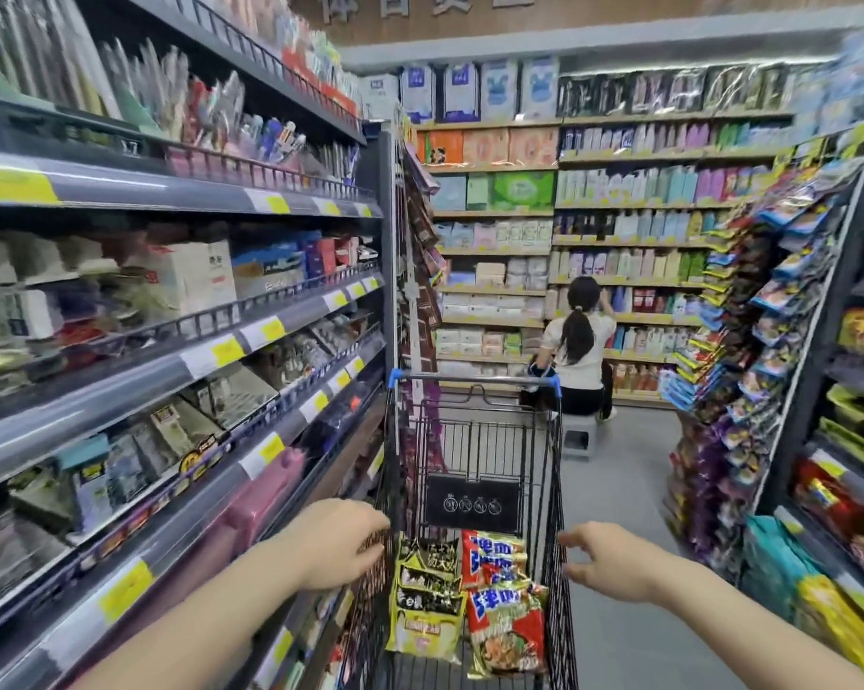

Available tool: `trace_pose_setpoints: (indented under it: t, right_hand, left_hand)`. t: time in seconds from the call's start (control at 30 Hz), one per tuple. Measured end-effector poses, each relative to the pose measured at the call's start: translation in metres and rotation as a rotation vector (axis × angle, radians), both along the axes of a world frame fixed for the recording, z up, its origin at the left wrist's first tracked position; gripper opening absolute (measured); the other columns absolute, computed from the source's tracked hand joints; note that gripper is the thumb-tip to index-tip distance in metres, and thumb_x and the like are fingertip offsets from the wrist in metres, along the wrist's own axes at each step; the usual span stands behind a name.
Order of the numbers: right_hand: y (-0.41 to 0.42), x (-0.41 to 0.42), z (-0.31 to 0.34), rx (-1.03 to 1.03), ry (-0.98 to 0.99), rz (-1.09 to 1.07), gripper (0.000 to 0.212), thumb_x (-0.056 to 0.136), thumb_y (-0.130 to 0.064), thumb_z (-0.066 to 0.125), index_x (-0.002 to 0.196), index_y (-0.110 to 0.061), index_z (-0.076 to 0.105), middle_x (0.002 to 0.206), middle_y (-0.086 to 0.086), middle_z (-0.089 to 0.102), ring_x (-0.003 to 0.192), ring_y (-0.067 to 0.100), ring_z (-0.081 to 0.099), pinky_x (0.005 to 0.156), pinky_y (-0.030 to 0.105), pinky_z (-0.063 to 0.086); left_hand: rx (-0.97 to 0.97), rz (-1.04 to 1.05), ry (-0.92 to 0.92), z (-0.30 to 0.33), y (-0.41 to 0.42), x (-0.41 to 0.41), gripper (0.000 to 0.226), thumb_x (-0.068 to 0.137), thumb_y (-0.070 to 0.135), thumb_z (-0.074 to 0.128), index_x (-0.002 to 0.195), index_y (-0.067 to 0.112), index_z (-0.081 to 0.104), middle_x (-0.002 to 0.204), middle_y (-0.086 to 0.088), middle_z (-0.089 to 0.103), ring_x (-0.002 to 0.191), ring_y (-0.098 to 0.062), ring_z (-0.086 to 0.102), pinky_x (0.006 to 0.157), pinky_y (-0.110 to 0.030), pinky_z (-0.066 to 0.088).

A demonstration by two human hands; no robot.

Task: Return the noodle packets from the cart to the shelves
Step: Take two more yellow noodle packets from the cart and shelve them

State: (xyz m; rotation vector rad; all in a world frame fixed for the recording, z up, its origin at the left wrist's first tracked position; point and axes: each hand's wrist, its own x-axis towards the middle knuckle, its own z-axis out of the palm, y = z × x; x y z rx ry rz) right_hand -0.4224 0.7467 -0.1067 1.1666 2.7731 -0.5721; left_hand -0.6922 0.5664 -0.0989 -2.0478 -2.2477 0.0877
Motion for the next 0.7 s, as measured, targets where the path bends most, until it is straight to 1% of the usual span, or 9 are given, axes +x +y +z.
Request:
trace_pose_setpoints:
  t: [0.1, 0.17, 0.23, 0.3, 0.4, 0.53, 0.63, 0.7]
  right_hand:
    - [0.039, -0.022, 0.002, 0.007, -0.003, 0.001, 0.055, 0.093, -0.034, 0.052, 0.143, -0.015, 0.038, 0.148, -0.001, 0.043, 0.133, 0.015, 0.044, 0.11, 0.028, 0.035]
    - [0.06, -0.038, 0.002, 0.01, 0.0, 0.01, 0.055, 0.093, -0.034, 0.052, 0.143, -0.015, 0.039, 0.147, 0.0, 0.044, 0.132, 0.015, 0.044, 0.109, 0.028, 0.035]
    - [0.078, -0.052, -0.001, -0.007, -0.003, 0.012, 0.055, 0.093, -0.034, 0.054, 0.142, -0.013, 0.04, 0.147, 0.001, 0.044, 0.132, 0.015, 0.044, 0.11, 0.028, 0.035]
    - [0.092, -0.067, -0.006, -0.038, 0.0, 0.005, 0.056, 0.093, -0.032, 0.054, 0.143, -0.012, 0.039, 0.148, 0.001, 0.043, 0.134, 0.016, 0.043, 0.111, 0.028, 0.034]
    - [0.11, -0.089, -0.017, -0.071, 0.016, 0.006, 0.055, 0.093, -0.029, 0.054, 0.143, -0.012, 0.038, 0.148, 0.002, 0.043, 0.134, 0.015, 0.042, 0.112, 0.028, 0.033]
    - [0.126, -0.118, -0.042, -0.136, 0.016, -0.007, 0.057, 0.093, -0.029, 0.054, 0.144, -0.013, 0.036, 0.148, 0.002, 0.041, 0.134, 0.016, 0.041, 0.113, 0.03, 0.033]
    - [0.136, -0.136, -0.072, -0.182, 0.002, -0.016, 0.06, 0.092, -0.029, 0.055, 0.145, -0.014, 0.033, 0.149, 0.003, 0.04, 0.134, 0.017, 0.042, 0.113, 0.032, 0.034]
    - [0.146, -0.147, -0.094, -0.179, 0.004, -0.023, 0.062, 0.091, -0.03, 0.055, 0.146, -0.015, 0.03, 0.15, 0.003, 0.039, 0.135, 0.018, 0.041, 0.112, 0.034, 0.035]
  left_hand:
    - [0.012, 0.005, -0.012, 0.004, 0.036, -0.022, 0.036, 0.093, 0.037, 0.039, 0.121, 0.02, 0.053, 0.123, 0.002, 0.06, 0.111, -0.019, 0.057, 0.092, -0.034, 0.046]
    - [0.015, 0.016, -0.018, 0.002, 0.055, -0.034, 0.036, 0.094, 0.036, 0.039, 0.122, 0.02, 0.053, 0.125, 0.002, 0.059, 0.113, -0.018, 0.055, 0.094, -0.031, 0.044]
    - [0.016, 0.022, -0.04, 0.0, 0.068, -0.044, 0.037, 0.095, 0.035, 0.038, 0.127, 0.02, 0.051, 0.131, 0.003, 0.056, 0.118, -0.016, 0.052, 0.097, -0.028, 0.04]
    - [0.011, 0.026, -0.053, -0.005, 0.081, -0.054, 0.041, 0.095, 0.035, 0.038, 0.133, 0.021, 0.047, 0.136, 0.004, 0.052, 0.123, -0.014, 0.049, 0.1, -0.028, 0.039]
    - [-0.009, 0.028, -0.064, -0.017, 0.098, -0.07, 0.043, 0.096, 0.035, 0.037, 0.135, 0.022, 0.045, 0.137, 0.003, 0.051, 0.124, -0.015, 0.049, 0.101, -0.029, 0.039]
    - [-0.071, 0.026, -0.073, -0.043, 0.12, -0.092, 0.044, 0.095, 0.035, 0.038, 0.137, 0.021, 0.043, 0.139, 0.003, 0.05, 0.125, -0.016, 0.048, 0.102, -0.03, 0.038]
    - [-0.125, 0.019, -0.084, -0.066, 0.136, -0.107, 0.042, 0.095, 0.035, 0.038, 0.133, 0.019, 0.046, 0.135, 0.001, 0.053, 0.121, -0.018, 0.05, 0.1, -0.032, 0.041]
    - [-0.139, 0.013, -0.098, -0.088, 0.147, -0.119, 0.044, 0.095, 0.036, 0.037, 0.136, 0.019, 0.043, 0.137, 0.001, 0.051, 0.123, -0.017, 0.048, 0.102, -0.032, 0.04]
